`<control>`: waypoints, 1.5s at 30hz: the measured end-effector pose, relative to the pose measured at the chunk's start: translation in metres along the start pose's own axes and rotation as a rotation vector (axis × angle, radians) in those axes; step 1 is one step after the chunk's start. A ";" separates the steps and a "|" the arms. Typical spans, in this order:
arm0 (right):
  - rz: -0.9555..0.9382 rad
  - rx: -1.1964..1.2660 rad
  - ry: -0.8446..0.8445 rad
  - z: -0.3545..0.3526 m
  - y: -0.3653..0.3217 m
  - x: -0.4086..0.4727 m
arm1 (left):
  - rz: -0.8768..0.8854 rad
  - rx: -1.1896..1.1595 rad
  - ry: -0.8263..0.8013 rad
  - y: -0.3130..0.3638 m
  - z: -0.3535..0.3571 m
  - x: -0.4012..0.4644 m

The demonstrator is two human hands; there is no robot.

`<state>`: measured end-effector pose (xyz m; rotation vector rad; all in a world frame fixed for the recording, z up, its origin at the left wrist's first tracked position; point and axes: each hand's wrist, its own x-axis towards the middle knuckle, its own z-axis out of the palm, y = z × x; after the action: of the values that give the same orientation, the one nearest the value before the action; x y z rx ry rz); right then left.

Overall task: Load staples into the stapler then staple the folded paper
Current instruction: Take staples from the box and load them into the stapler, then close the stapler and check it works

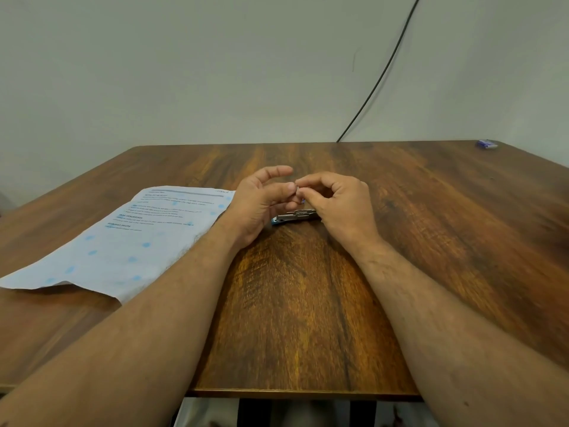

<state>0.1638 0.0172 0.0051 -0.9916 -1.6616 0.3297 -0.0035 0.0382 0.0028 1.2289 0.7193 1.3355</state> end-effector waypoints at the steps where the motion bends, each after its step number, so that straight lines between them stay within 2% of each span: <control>1: -0.002 -0.019 -0.007 0.000 0.000 0.000 | -0.004 0.006 0.003 0.000 -0.001 0.000; 19: -0.012 -0.149 -0.077 -0.002 -0.001 0.002 | -0.103 0.095 0.033 0.005 -0.003 0.001; 23: 0.010 -0.166 -0.062 -0.002 0.000 0.002 | -0.057 0.136 0.068 0.003 -0.003 0.002; 27: 0.040 -0.218 -0.055 -0.002 0.006 0.004 | 0.101 0.443 0.126 0.001 -0.004 0.003; 30: 0.050 -0.287 -0.101 -0.002 0.008 0.005 | 0.173 0.763 0.080 -0.001 -0.006 0.001; 33: 0.065 -0.408 -0.194 -0.002 0.007 0.005 | 0.179 0.955 0.019 0.003 -0.007 -0.002; 38: 0.038 -0.556 -0.258 -0.002 0.007 0.005 | 0.082 1.179 -0.001 0.010 -0.006 -0.007; 45: 0.028 -0.592 -0.292 -0.003 0.004 0.003 | -0.027 1.261 0.059 0.009 -0.003 -0.007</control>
<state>0.1677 0.0211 0.0057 -1.4552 -2.0702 -0.0112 -0.0105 0.0303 0.0081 2.1091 1.7375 0.8211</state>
